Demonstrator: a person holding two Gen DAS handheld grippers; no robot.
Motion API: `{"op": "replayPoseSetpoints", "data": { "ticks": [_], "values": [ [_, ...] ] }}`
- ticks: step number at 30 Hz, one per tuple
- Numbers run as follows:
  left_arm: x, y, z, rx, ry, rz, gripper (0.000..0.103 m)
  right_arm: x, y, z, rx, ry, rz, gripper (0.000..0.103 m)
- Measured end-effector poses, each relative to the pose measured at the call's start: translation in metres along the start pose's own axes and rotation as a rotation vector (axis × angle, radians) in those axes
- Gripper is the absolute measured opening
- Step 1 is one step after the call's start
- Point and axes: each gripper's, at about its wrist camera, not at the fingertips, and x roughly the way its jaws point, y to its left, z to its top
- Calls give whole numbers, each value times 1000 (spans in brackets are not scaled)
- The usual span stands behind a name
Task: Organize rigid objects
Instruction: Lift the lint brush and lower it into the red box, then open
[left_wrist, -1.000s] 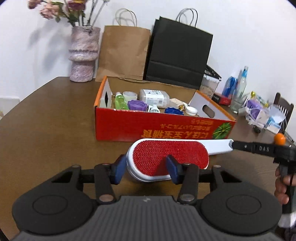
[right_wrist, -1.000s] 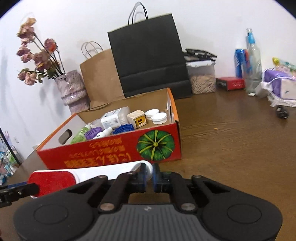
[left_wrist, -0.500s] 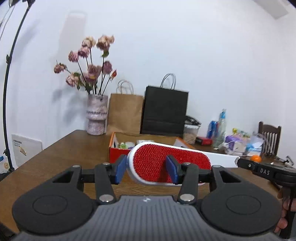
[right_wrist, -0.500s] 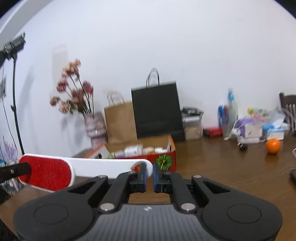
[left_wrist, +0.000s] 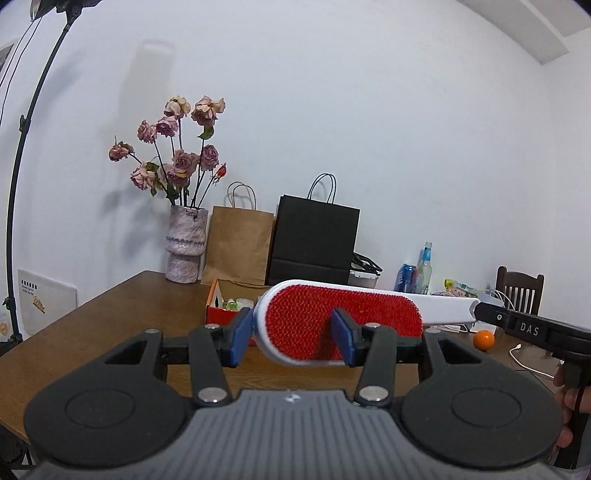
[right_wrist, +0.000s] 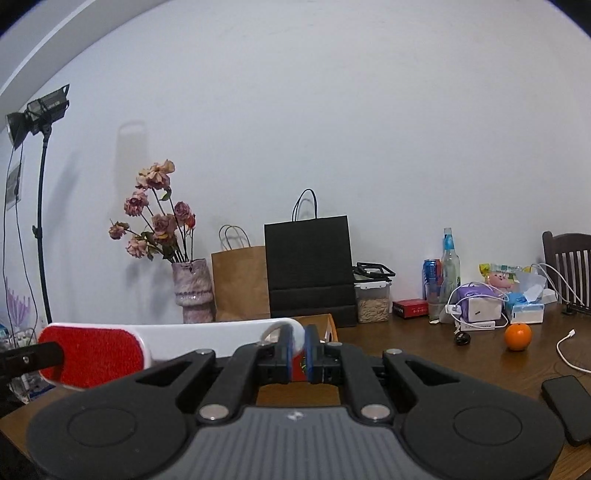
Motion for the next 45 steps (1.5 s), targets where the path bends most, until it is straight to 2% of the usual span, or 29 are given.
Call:
{"op": "replayPoseSetpoints", "data": {
  "ticks": [6,14,19,23,26,32,37,42,45],
  "values": [
    [14,7,-2,-24,10,3,47,23,-3,0,36,41,11,7],
    [81,29,19,-56,37,3,47,87,0,10,33,56,25,7],
    [145,37,47,-37,41,-7,47,158,-6,31,52,49,44,7],
    [214,49,73,-57,88,-20,47,228,-17,48,97,102,61,7],
    [262,58,80,-71,126,-14,47,279,-24,46,116,167,66,7],
    [333,72,61,-43,220,32,47,357,-32,8,133,331,54,7],
    [357,87,38,-67,295,35,47,383,-32,-21,116,415,44,7],
    [378,102,23,-114,412,7,47,389,-32,-31,69,451,30,7],
    [386,105,17,-123,452,19,45,394,-33,-34,59,493,28,8]
  ]
}}
